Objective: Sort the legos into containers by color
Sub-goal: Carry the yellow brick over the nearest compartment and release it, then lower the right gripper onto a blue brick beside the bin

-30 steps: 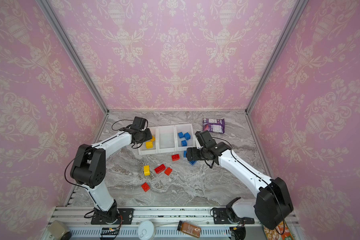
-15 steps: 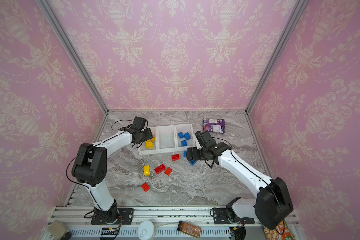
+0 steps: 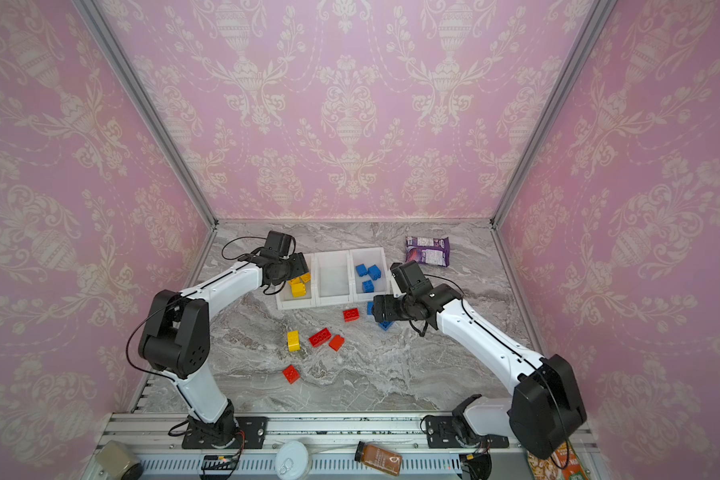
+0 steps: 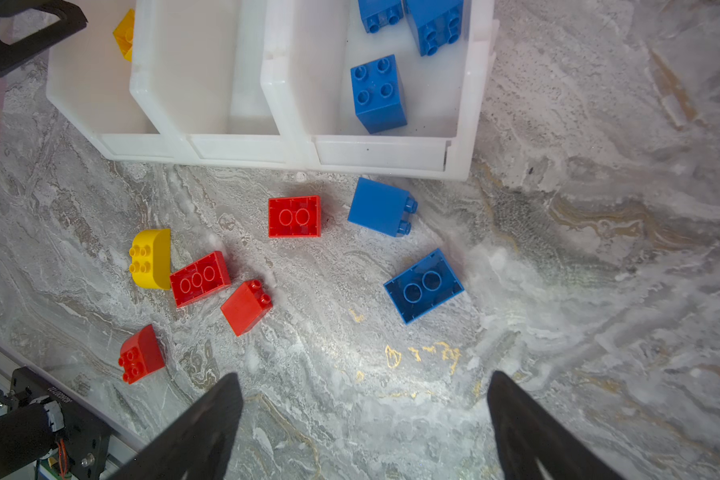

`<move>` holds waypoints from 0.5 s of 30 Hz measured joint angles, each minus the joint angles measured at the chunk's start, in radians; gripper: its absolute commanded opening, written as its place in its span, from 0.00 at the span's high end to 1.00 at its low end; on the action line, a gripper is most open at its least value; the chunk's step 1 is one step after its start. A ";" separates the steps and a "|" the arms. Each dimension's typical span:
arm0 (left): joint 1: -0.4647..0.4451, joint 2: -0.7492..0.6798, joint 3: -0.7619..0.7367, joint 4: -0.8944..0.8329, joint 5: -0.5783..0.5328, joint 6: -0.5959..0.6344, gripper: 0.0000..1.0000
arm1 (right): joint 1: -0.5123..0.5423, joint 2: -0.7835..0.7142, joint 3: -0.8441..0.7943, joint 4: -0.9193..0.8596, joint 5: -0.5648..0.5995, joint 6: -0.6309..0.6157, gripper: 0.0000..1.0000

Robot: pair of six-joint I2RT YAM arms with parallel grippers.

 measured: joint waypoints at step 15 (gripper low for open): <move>-0.018 -0.239 -0.116 0.040 0.024 0.000 0.12 | 0.039 0.137 -0.006 0.033 0.103 0.198 0.08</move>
